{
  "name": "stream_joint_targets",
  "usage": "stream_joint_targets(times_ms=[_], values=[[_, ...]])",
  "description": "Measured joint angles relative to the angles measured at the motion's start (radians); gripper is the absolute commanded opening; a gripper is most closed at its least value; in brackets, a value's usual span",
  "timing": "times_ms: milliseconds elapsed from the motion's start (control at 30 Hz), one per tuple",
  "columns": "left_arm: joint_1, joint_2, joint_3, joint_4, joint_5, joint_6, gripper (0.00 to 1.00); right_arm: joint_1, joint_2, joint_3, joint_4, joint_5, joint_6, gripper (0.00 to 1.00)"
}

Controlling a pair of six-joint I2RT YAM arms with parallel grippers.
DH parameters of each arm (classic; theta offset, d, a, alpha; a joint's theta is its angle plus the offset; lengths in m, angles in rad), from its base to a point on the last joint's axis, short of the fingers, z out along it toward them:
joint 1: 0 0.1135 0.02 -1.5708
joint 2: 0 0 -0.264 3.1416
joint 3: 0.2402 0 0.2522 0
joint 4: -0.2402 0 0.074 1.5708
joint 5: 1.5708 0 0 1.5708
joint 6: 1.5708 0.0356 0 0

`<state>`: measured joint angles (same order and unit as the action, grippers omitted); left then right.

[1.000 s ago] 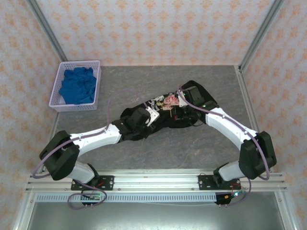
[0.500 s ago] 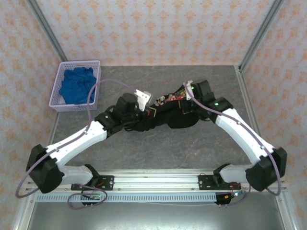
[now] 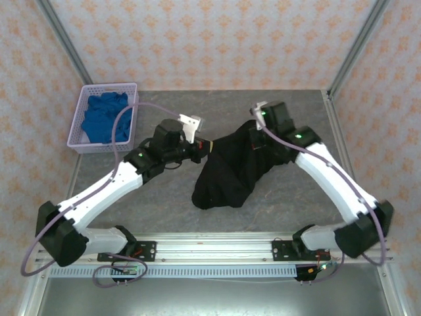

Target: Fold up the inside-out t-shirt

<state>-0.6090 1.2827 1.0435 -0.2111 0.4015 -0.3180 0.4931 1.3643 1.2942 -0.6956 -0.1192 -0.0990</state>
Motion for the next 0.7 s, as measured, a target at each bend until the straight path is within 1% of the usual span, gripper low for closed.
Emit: stream_joint_targets(times_ms=[67, 133, 233, 300, 400, 467, 533, 700], values=[[0.001, 0.034, -0.027, -0.007, 0.000, 0.000, 0.00, 0.013, 0.063, -0.043, -0.001, 0.024, 0.030, 0.14], [0.001, 0.060, -0.043, -0.019, 0.000, 0.000, 0.00, 0.040, 0.079, -0.097, 0.002, 0.074, 0.054, 0.26], [0.008, 0.065, -0.050, -0.028, 0.000, 0.000, 0.00, 0.086, 0.024, -0.206, 0.029, 0.128, 0.091, 0.43], [0.010, 0.065, -0.050, -0.026, 0.001, 0.000, 0.00, 0.124, -0.029, -0.286, 0.065, 0.143, 0.127, 0.51], [0.010, 0.065, -0.050, -0.026, 0.003, 0.000, 0.00, 0.179, -0.082, -0.380, 0.127, 0.171, 0.190, 0.56], [0.010, 0.066, -0.050, -0.026, 0.007, 0.000, 0.00, 0.200, -0.087, -0.414, 0.164, 0.188, 0.223, 0.59], [0.010, 0.069, -0.050, -0.027, 0.010, 0.000, 0.00, 0.223, -0.087, -0.439, 0.208, 0.206, 0.246, 0.66], [0.010, 0.071, -0.050, -0.027, 0.010, 0.000, 0.00, 0.291, -0.098, -0.466, 0.286, 0.244, 0.264, 0.69]])
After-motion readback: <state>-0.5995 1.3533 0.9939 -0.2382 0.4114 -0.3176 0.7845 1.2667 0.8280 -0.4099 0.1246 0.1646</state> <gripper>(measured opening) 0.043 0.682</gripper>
